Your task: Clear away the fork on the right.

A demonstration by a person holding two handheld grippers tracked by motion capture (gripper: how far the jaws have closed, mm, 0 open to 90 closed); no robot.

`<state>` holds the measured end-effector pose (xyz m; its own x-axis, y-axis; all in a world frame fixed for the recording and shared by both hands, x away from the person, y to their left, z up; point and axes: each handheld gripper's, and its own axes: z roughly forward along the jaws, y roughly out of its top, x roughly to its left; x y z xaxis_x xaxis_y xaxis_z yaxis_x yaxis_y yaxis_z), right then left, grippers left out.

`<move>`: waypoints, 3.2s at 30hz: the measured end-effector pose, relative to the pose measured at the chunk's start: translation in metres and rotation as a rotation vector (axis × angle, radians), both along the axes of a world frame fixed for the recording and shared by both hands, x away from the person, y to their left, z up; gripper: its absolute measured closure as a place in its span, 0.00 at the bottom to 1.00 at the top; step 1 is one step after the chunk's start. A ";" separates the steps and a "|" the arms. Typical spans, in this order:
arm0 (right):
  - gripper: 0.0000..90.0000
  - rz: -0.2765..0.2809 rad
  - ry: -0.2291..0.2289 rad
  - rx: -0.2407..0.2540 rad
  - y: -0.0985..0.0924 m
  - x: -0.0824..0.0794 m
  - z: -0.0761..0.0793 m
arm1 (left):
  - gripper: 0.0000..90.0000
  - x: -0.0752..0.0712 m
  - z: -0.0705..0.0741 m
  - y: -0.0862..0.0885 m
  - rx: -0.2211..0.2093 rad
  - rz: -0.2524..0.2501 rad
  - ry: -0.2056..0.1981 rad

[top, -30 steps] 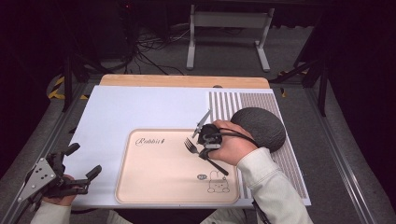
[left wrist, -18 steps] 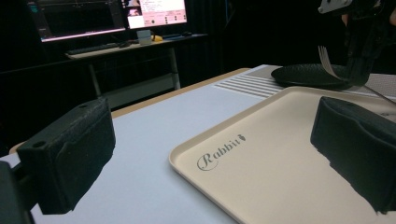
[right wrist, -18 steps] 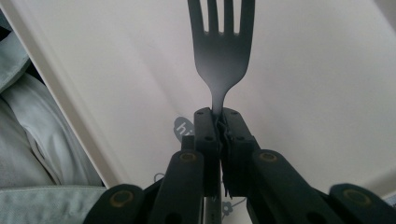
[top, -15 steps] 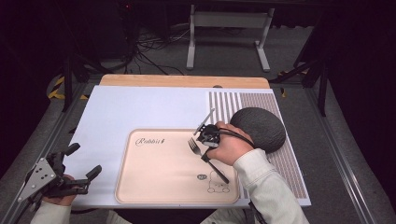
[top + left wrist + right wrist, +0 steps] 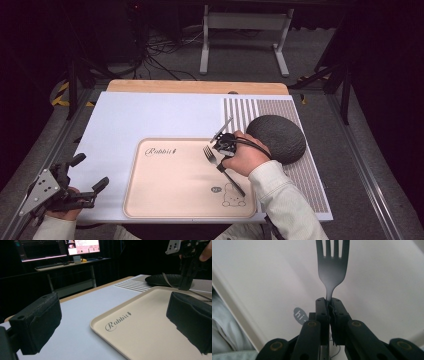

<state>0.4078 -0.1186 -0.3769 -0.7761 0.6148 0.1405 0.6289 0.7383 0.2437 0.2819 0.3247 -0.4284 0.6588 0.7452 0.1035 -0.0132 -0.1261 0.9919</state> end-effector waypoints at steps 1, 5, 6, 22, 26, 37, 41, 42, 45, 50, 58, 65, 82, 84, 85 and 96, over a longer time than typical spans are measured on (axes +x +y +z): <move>0.96 0.001 -0.001 -0.002 0.000 0.001 -0.002 | 0.01 0.000 0.000 0.000 0.000 0.000 0.000; 0.96 -0.019 0.011 0.006 0.000 0.005 -0.009 | 0.01 0.000 0.000 0.000 0.000 0.001 0.000; 0.96 -0.021 0.024 0.005 0.000 0.006 -0.012 | 0.01 0.000 0.000 0.000 0.001 0.000 0.001; 0.95 -0.063 0.060 -0.016 -0.003 0.013 -0.034 | 0.01 0.000 0.000 0.000 0.004 0.001 0.002; 0.91 -0.065 0.058 -0.013 -0.003 0.013 -0.035 | 0.01 0.000 0.000 0.000 0.004 0.001 0.003; 0.31 -0.033 -0.092 0.102 0.002 0.011 -0.033 | 0.01 0.000 0.000 0.000 0.004 0.001 0.003; 0.21 0.002 -0.152 0.154 0.004 0.009 -0.033 | 0.01 0.000 0.000 0.000 0.003 0.002 0.005; 0.19 0.019 -0.166 0.154 0.004 0.008 -0.032 | 0.01 0.000 0.000 0.000 0.003 0.002 0.005; 0.18 0.056 -0.214 0.180 0.005 0.004 -0.029 | 0.01 0.000 0.000 0.000 0.003 0.002 0.006; 0.40 0.090 -0.251 0.247 0.007 -0.003 -0.026 | 0.01 0.000 0.000 0.000 0.002 0.000 0.008; 0.97 0.140 -0.294 0.205 0.007 -0.008 -0.035 | 0.01 0.000 0.000 0.000 0.002 -0.001 0.008; 1.00 0.145 -0.283 0.204 0.010 -0.007 -0.044 | 0.01 0.000 0.000 0.000 0.001 -0.004 0.009; 1.00 0.142 -0.278 0.162 0.016 -0.004 -0.056 | 0.01 0.000 0.000 0.000 0.001 -0.002 0.008; 1.00 0.136 -0.283 0.155 0.016 -0.004 -0.056 | 0.01 0.000 0.000 0.000 0.001 -0.002 0.008; 1.00 0.138 -0.282 0.155 0.016 -0.004 -0.056 | 0.01 0.000 0.000 0.000 0.001 -0.002 0.008; 1.00 0.092 -0.304 0.121 0.008 0.005 -0.055 | 0.01 0.000 -0.001 0.000 0.000 -0.002 0.009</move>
<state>0.4133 -0.1104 -0.4318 -0.8453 0.5329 -0.0383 0.4457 0.7429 0.4995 0.2824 0.3248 -0.4289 0.6611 0.7439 0.0980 -0.0048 -0.1265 0.9920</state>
